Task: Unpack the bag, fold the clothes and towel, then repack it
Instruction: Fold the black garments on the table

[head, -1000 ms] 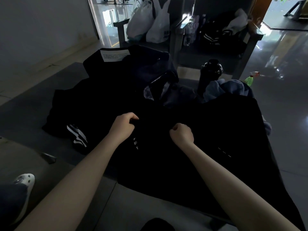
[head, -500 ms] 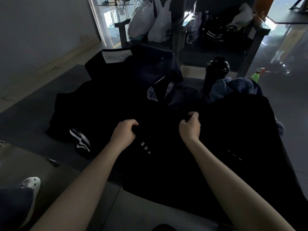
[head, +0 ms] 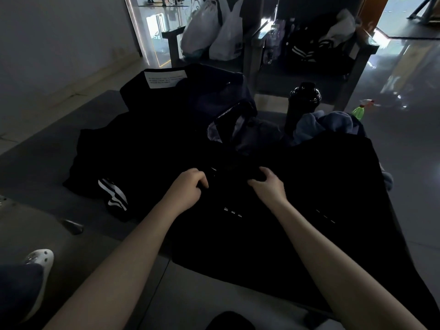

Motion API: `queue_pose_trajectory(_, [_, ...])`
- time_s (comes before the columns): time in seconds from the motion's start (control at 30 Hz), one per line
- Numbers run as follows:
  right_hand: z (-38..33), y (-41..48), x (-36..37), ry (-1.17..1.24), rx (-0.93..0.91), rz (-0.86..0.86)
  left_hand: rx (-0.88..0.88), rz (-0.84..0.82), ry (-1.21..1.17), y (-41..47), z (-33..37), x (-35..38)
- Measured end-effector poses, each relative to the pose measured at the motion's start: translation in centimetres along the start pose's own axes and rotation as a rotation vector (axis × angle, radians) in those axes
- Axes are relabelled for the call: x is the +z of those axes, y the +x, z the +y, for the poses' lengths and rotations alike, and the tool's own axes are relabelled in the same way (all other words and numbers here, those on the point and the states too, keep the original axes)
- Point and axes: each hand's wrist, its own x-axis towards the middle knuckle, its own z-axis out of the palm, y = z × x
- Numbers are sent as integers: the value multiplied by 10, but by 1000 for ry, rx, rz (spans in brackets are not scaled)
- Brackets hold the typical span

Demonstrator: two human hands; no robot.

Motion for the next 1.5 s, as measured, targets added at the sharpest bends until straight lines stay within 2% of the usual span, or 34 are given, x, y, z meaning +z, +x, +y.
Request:
queue_pose_trajectory(0.1, [-3,-7,9,-12,-105,-22,-17,104,-8,-1,5,-6])
queue_pose_trajectory(0.2, [-10,-7,15,98,-153,-19,-53,155,55,1,10,-14])
queue_pose_trajectory(0.27, [-14,-4,16,191,-108,-26,-140,152,-15,4,11,-18])
queue_pose_trajectory(0.37, [-16,8,12,349,-8,-37,-273,134,-238,7,9,-21])
queue_pose_trajectory(0.47, [-15,20,-2,449,67,4,-254,83,-298,6,3,-23])
queue_pose_trajectory(0.57, [-11,24,-14,334,62,86,-194,-3,-220,1,1,-19])
queue_pose_trajectory(0.7, [7,9,-2,208,122,-48,-97,18,-96,-4,2,-6])
queue_pose_trajectory(0.8, [19,0,5,229,127,-49,-19,-17,75,-7,-5,-2])
queue_pose_trajectory(0.9, [23,-7,9,135,116,-44,20,-79,225,-11,-9,2])
queue_pose_trajectory(1.1, [20,-6,-5,211,39,87,51,-31,387,-11,-5,9])
queue_pose_trajectory(1.17, [21,-10,-9,140,19,35,41,-40,449,-11,-4,14])
queue_pose_trajectory(1.33, [28,-13,-4,-141,-138,-59,193,19,383,-21,9,24])
queue_pose_trajectory(1.4, [27,-10,-1,-169,-191,-17,228,-54,397,-21,18,29])
queue_pose_trajectory(1.5, [20,4,-3,-61,-143,73,118,-238,439,-10,21,39])
